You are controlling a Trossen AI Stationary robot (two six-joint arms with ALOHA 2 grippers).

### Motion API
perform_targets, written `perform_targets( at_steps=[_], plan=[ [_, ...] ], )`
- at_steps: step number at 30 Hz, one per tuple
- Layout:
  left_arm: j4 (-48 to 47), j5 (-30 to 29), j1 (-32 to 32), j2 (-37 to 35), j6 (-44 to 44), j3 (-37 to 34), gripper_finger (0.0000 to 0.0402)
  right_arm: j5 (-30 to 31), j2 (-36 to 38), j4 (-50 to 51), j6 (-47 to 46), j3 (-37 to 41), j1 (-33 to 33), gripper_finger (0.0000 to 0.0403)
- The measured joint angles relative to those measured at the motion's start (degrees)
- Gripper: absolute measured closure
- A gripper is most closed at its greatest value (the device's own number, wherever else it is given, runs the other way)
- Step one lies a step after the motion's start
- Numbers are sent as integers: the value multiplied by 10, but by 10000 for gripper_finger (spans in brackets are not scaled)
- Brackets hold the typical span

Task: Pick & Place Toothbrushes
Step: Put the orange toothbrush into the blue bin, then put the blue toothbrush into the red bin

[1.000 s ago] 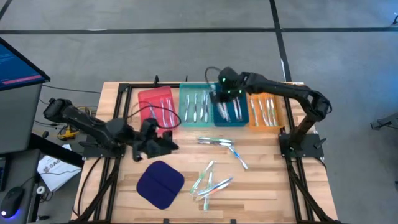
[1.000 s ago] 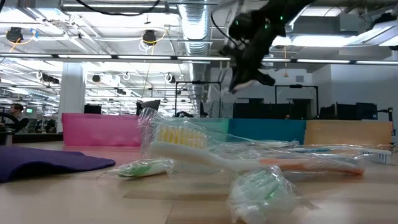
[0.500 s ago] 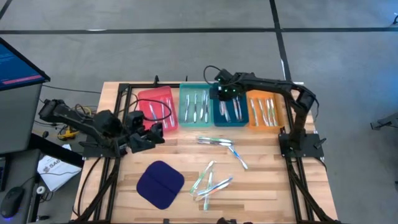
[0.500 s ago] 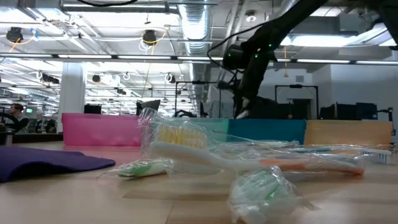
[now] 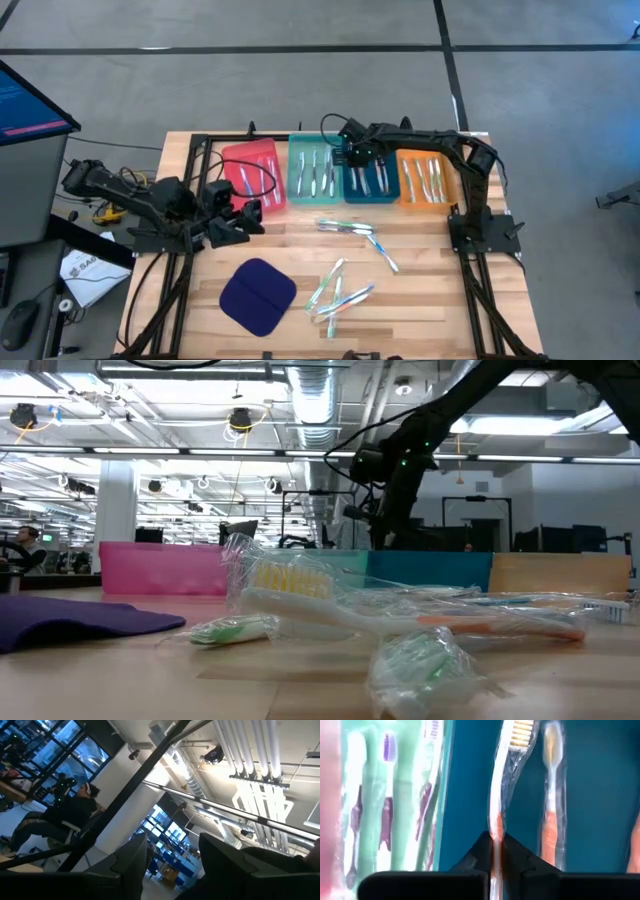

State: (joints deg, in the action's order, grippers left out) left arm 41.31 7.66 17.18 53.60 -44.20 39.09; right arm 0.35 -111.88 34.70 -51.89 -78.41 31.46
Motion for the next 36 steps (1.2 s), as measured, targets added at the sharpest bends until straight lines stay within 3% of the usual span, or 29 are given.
perform_targets(
  at_steps=[13, 20, 36],
  plan=[
    [-2, 30, -16, 0, -17, 0, 224, -1, 0, 27, 15, 0, 8, 378],
    [-2, 49, -32, 0, -30, 0, 224, -8, 0, 28, 97, 0, 7, 372],
    [-2, 82, -32, 0, -43, 0, 224, -42, 6, 36, 86, 0, 8, 234]
  ],
)
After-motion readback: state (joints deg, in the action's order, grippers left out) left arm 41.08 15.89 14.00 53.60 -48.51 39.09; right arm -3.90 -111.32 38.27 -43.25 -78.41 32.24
